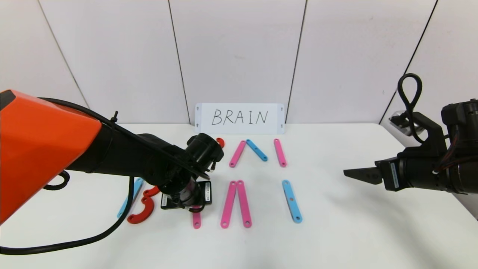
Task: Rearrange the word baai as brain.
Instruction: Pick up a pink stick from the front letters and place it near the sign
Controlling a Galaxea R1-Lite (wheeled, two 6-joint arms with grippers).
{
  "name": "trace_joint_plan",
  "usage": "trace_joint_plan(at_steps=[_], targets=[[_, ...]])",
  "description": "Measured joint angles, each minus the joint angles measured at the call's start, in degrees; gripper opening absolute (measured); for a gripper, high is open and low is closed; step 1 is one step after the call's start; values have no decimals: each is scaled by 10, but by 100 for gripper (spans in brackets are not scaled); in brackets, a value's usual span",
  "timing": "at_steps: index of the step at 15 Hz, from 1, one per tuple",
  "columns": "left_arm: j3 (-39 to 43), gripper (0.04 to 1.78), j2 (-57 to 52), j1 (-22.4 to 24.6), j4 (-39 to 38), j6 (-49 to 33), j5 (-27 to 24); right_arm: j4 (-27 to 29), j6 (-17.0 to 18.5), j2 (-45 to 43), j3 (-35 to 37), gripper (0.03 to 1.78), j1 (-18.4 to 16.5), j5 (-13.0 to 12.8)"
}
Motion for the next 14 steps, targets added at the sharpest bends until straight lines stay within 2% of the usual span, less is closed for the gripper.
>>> trace_joint_plan(at_steps=[2,3,9,14], targets=[[-1,31,0,-1,0,0,0,0,0,0,1,173,0,0],[-2,28,0,-1,0,0,-1,0,-1,0,1,173,0,0],[-29,28,-18,11,2,36,1,0,-2,0,2,173,1,0],[-130,28,-21,70,11,118,2,0,-1,0,3,173,2,1]])
